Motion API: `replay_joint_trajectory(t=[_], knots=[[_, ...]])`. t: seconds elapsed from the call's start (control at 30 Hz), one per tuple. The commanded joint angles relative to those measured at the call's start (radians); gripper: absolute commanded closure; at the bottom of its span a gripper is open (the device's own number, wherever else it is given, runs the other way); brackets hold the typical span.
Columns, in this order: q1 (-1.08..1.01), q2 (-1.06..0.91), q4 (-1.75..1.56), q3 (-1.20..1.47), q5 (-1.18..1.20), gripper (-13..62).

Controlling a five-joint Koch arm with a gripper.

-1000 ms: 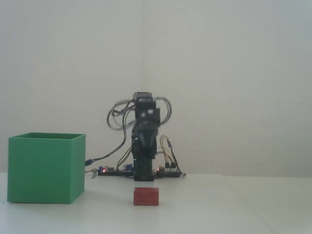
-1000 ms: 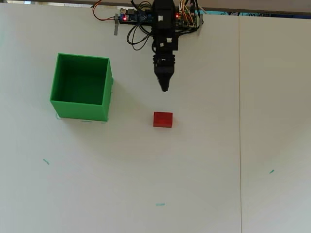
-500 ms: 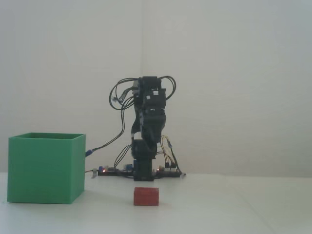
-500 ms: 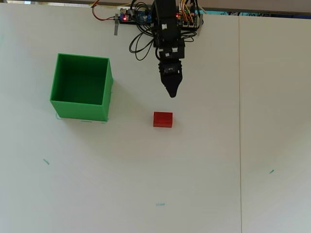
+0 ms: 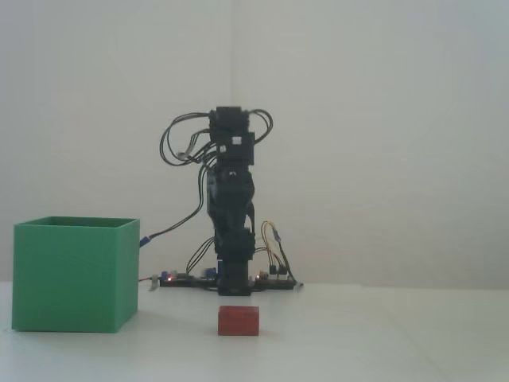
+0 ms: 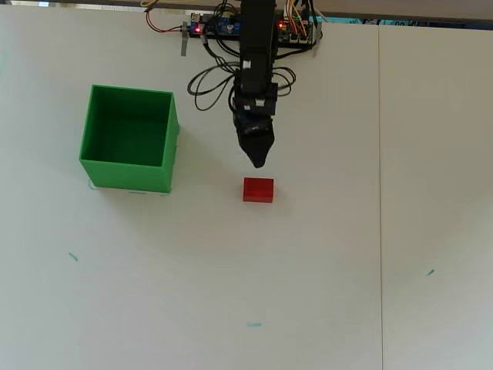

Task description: Grasp a red block and put it in the green bin.

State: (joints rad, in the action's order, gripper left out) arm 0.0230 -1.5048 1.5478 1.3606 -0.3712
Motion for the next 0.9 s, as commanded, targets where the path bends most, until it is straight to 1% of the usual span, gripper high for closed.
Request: replay_joint_trajectory(t=[0.0,0.1,0.2,0.4,0.47,0.5,0.67,0.87], knots=[[0.017,0.018,0.035,-0.086,0.035,12.4],[0.018,0.063,0.043,-0.12,0.061,12.7],[-0.031,0.1,0.057,-0.132,0.074,13.0],[-0.038,0.104,0.124,-0.13,0.224,13.4],[-0.046,0.103,0.132,-0.132,0.362,13.3],[-0.051,0.101,0.132,-0.132,0.387,13.5],[-0.077,0.089,0.13,-0.144,0.411,14.9],[-0.032,0.092,0.13,-0.144,0.434,14.7]])
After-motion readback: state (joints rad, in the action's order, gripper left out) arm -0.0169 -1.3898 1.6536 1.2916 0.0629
